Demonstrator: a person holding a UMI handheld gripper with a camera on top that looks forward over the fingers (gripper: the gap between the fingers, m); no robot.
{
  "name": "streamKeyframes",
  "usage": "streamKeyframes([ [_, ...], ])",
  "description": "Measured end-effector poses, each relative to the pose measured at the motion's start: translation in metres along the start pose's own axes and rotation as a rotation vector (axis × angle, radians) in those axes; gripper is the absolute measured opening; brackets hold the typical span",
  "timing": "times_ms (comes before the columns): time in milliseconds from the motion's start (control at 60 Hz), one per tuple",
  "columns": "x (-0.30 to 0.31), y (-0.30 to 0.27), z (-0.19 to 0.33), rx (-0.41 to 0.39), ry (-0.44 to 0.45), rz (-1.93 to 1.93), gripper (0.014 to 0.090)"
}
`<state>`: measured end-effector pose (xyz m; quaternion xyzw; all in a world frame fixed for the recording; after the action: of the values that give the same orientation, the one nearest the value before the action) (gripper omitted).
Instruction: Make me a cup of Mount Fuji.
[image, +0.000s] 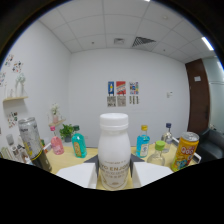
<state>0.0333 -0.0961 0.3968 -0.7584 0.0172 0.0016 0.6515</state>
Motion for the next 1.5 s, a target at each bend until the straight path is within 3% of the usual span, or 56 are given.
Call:
streamKeyframes([
  [300, 0.002, -0.039, -0.062, 0.100, -0.053, 0.038, 0.0476],
  [433, 0.027, -0.022, -0.095, 0.117, -0.037, 0.048, 0.0475],
  [817, 0.092, 0.220, -0.098, -0.173, 0.078, 0.089, 0.0474],
  [1033, 0.111, 0.294, -0.085, -0.307, 0.107, -0.185, 0.0473],
  [1317, 0.113, 0.298, -0.074, -0.316, 0.019, -0.942, 0.0474],
  [1500, 0.108, 0.286, -0.068, -0.269, -0.031, -1.363, 0.0473],
])
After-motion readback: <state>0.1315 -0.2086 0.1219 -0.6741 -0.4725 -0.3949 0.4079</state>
